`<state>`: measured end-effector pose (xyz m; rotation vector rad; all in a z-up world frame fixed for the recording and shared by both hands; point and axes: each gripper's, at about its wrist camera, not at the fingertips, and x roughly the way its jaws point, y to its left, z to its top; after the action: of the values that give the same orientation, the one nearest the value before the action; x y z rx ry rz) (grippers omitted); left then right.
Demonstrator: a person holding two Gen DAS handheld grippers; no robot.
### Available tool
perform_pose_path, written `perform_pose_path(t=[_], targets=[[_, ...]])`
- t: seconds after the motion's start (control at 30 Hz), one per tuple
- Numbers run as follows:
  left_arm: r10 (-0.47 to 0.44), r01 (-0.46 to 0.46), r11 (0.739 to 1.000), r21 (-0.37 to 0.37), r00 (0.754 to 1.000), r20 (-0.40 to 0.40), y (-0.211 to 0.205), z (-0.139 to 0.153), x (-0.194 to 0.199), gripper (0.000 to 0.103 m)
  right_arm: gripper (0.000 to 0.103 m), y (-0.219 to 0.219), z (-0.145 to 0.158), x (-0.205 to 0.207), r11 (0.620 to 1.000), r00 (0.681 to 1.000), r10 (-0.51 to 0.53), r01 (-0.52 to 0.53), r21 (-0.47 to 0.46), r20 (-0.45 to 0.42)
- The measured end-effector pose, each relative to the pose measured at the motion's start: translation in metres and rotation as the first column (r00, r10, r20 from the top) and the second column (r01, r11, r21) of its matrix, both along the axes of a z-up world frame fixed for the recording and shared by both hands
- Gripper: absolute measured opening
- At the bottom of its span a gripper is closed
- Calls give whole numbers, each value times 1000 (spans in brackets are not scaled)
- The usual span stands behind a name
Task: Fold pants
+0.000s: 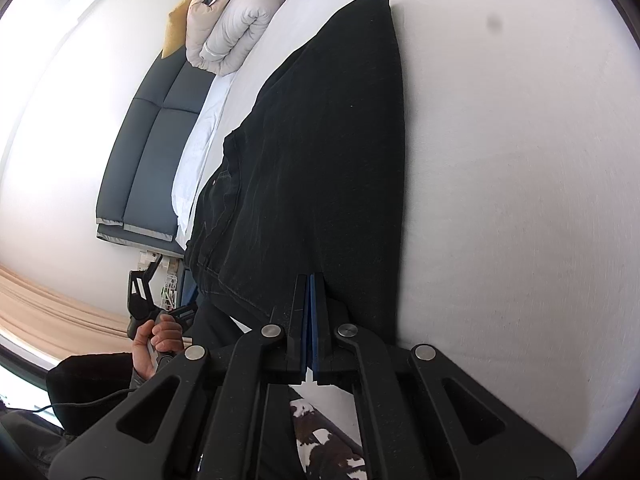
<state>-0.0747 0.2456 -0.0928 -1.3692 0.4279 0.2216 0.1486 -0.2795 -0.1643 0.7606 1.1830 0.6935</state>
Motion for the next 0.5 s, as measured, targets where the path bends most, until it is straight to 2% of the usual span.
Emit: perform_pose_path(t=[0.17,0.33,0.43,0.5], targets=[[7,-4,997,-81,999,37,4,-15,5,86,0,0,0,1,1000,1000,-3,3,-3,-5],[-37,42,996,-84,997,69,-1,-11,13,81,0,-2,0,1,1000,1000,-2,2,-4,-5],[-105,107,992,-68,994,31,-4,-12,37,79,0,-2,0,2,1000,1000,-2,2,-4,-6],[-113,115,991,-67,993,28,-5,-11,39,79,0,-2,1,1,1000,1000,-2,2,-4,-4]])
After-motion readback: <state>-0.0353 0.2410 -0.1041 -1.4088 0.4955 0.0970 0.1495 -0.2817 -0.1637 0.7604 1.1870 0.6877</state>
